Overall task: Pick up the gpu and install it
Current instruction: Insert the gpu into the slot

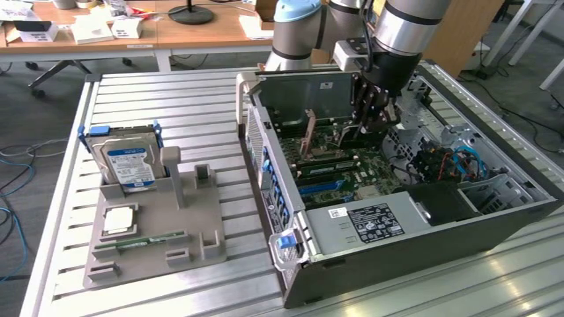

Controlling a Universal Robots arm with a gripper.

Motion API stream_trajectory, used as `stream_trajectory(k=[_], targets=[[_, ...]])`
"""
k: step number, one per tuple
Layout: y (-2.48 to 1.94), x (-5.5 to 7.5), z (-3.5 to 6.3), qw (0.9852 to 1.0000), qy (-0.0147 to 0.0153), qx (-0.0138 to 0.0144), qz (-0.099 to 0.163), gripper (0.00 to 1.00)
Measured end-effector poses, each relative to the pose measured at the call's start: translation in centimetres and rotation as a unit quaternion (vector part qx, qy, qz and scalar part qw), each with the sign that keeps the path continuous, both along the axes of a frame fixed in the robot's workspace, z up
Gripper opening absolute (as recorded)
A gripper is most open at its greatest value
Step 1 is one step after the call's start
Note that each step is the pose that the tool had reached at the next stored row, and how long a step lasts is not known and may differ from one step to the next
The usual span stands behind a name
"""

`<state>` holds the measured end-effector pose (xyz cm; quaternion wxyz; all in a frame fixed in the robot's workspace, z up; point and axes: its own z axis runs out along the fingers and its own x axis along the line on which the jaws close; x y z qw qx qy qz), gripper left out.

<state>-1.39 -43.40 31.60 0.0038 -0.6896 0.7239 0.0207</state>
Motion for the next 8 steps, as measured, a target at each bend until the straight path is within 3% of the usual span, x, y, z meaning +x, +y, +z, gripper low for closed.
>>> stream_trajectory(k=[4, 8], targets=[[-0.1, 0.01, -0.01, 1.0, 0.0, 0.0006, 0.0, 0.27], [-0.49, 0.0, -0.01, 1.0, 0.0, 0.0044, 0.0, 0.27]])
